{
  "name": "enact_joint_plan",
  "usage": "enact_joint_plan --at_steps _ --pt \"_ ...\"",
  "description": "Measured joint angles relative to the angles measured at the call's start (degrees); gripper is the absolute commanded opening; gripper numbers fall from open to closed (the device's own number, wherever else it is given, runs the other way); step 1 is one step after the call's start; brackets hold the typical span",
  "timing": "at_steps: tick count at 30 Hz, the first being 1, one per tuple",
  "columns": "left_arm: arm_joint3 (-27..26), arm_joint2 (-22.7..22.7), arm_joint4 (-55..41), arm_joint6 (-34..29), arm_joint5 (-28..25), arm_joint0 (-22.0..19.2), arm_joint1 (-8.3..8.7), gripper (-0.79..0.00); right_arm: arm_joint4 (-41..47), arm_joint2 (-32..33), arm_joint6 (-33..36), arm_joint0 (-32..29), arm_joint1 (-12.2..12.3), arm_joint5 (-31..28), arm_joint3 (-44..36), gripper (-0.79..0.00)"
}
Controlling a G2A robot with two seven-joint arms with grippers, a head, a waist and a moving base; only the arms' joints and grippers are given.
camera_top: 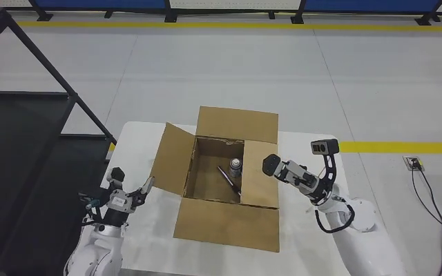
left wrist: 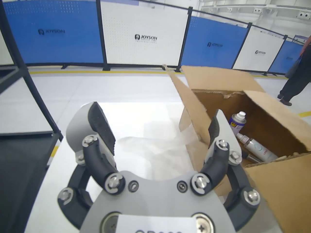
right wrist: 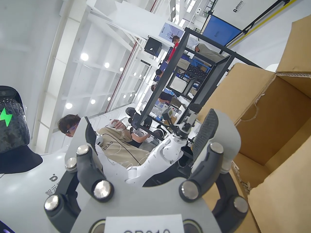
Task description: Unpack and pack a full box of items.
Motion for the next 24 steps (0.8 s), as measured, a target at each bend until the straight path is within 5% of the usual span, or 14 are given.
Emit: enact_joint_plan --at_steps 6,11,16,24 --pt "-11.0 1.9 3.2 -2.6 -0.1 2.8 -0.07 0.0 2.2 3.8 1.1 -2.6 0.8 -0.8 0.9 0.0" --pt "-14.1 7.4 2.7 -9.0 -1.3 -0.8 -0.49 0.0 6.0 7.9 2.5 -5.6 1.5 -3.0 2.4 0.0" --pt "-10.1 15.8 -2.0 -19.9 -1.9 -9.6 -1.53 0.0 10.9 12.6 6.8 -9.3 2.4 -6.7 3.4 0.0" --pt "4.3 28.8 -11.8 -39.1 3.6 -26.0 -4.42 0.0 14.4 19.6 7.8 -16.3 3.6 -8.9 3.1 0.0"
